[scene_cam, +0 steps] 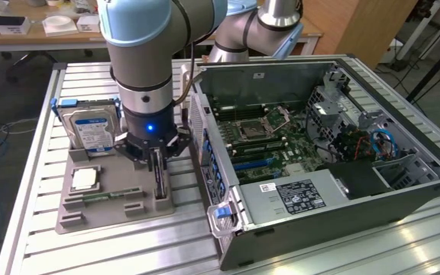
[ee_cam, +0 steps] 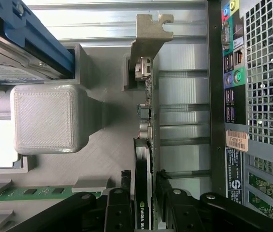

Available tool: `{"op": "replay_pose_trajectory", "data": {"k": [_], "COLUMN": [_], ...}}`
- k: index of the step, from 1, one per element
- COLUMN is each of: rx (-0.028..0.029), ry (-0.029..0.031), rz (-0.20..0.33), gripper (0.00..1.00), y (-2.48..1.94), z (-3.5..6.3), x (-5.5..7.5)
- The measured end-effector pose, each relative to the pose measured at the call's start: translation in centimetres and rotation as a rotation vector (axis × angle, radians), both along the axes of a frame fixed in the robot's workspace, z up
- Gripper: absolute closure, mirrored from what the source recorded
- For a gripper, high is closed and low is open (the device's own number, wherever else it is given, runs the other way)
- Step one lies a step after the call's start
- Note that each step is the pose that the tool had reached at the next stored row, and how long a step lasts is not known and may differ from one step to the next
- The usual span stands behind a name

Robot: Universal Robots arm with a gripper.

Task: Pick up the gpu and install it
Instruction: 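Pick up the gpu and move the gpu toward the slot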

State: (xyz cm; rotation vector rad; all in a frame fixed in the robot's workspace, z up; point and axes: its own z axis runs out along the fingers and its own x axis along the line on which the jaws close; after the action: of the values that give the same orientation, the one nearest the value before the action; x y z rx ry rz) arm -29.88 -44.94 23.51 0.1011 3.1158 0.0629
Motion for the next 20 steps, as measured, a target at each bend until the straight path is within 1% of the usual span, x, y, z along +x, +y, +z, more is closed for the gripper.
{"op": "replay_pose_trajectory", "data": {"k": [1, 4, 5, 20], "rx": [0.0000, 0.0000, 0.0000, 0.0000], "ry": [0.0000, 0.0002, 0.0001, 0.0000], "rz": [0.000, 0.000, 0.000, 0.000], "gripper": [0.65, 0.67, 0.74, 0.74], "y": [0.00, 0.00, 0.00, 0.00], "z": [0.00, 0.00, 0.00, 0.00], "x": [0.00, 0.00, 0.00, 0.00]}}
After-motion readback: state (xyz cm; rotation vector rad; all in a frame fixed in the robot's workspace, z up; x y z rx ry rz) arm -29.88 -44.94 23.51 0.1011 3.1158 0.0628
